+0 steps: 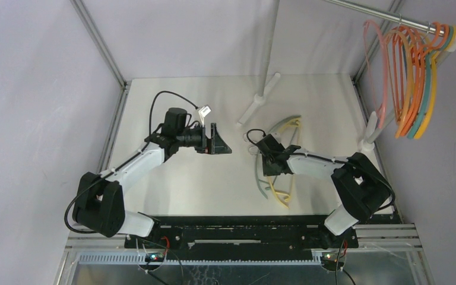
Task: Organize the hangers
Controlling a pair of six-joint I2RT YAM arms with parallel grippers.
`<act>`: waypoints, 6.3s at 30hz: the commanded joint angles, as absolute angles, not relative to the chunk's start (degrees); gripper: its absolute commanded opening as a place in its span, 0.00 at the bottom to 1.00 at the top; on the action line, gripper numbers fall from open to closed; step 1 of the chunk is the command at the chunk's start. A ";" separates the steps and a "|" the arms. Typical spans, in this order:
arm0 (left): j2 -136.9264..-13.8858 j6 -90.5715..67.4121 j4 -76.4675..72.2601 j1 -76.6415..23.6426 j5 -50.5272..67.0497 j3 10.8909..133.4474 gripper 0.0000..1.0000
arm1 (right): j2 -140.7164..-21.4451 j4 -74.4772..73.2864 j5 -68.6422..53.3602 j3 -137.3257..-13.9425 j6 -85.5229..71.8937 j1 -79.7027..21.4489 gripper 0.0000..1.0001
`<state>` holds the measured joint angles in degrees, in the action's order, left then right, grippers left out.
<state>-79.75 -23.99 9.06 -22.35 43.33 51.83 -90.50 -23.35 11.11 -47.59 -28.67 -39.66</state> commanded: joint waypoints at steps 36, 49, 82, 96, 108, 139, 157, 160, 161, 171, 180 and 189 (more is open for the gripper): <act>-75.03 -21.76 8.22 -20.36 44.82 49.13 0.99 | -77.75 7.11 -8.20 -84.12 -46.29 -10.40 0.00; -78.79 -23.00 5.92 -19.94 45.14 49.24 1.00 | -76.48 17.08 -7.78 -82.11 -47.79 -6.36 0.00; -79.33 -22.15 5.20 -19.92 46.71 47.21 0.99 | -69.30 -1.92 3.23 -76.11 -48.49 -0.93 0.46; -81.28 -22.90 4.35 -19.95 45.95 48.68 0.99 | -58.65 -24.11 17.72 -73.91 -19.82 -30.62 0.61; -81.61 -26.38 2.19 -19.69 41.72 47.85 1.00 | -77.10 -36.67 17.13 -66.73 -23.56 -45.70 0.56; -73.07 -27.47 2.65 -19.26 38.33 40.94 1.00 | -109.68 -31.02 18.68 -62.04 -31.79 -42.00 0.06; -72.21 -24.46 3.98 -15.60 40.24 40.53 0.99 | -82.39 -19.41 -10.06 -60.82 -35.30 -30.07 0.00; -72.68 -24.41 3.49 -15.50 40.48 40.90 0.99 | -80.92 -17.99 -16.76 -62.07 -36.37 -28.98 0.00; -72.76 -24.39 3.25 -15.40 40.51 40.91 0.99 | -80.54 -17.38 -18.69 -62.13 -37.14 -28.85 0.00; -73.42 -24.43 2.81 -15.24 40.65 40.61 0.99 | -76.53 -10.68 -22.07 -67.74 -42.51 -31.79 0.00; -73.98 -24.91 2.81 -15.21 40.87 41.48 0.99 | -78.00 -10.40 -18.85 -81.69 -43.58 -34.41 0.00; -72.79 -25.92 2.11 -15.26 41.02 39.96 0.99 | -78.25 -7.95 -11.15 -88.62 -41.55 -34.88 0.00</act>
